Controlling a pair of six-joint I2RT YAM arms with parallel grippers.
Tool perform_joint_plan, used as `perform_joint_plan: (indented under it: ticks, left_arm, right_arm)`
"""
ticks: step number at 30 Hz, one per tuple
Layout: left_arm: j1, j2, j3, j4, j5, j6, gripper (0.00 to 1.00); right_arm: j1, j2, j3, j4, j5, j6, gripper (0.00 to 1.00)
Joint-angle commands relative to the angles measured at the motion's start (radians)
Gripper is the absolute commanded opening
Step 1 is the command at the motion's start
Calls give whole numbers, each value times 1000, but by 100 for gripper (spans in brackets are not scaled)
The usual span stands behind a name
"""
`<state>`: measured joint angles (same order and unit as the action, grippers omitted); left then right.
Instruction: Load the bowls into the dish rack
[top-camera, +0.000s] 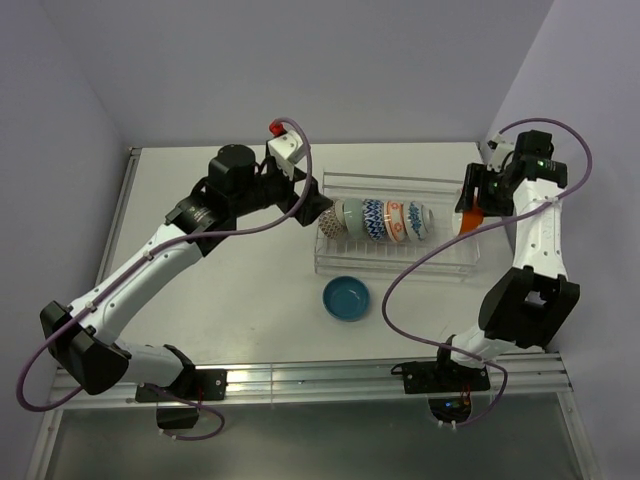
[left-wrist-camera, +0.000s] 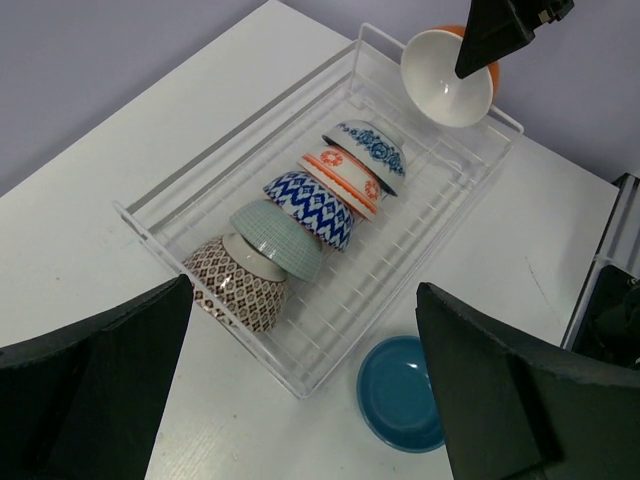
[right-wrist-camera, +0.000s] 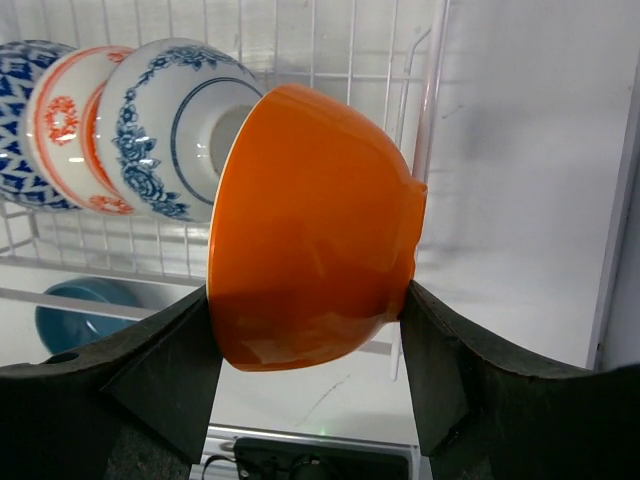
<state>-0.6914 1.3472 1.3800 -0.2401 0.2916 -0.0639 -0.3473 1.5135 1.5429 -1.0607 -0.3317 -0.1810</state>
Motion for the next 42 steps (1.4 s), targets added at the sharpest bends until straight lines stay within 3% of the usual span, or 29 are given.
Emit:
perform_joint_plan:
  ticks: [1, 20, 39, 42]
  left_arm:
    - [27, -39, 2, -1, 20, 6, 100]
    - [107, -69, -29, -18, 38, 7, 99]
    - [116, -86, -55, -4, 46, 9, 99]
    - [118, -85, -55, -5, 46, 7, 99]
  right_arm:
    - [33, 8, -10, 83, 57, -6, 0]
    - [183, 100, -72, 180, 212, 43, 0]
    - [226, 157, -113, 196, 264, 67, 0]
    - [228, 174, -103, 180, 260, 80, 9]
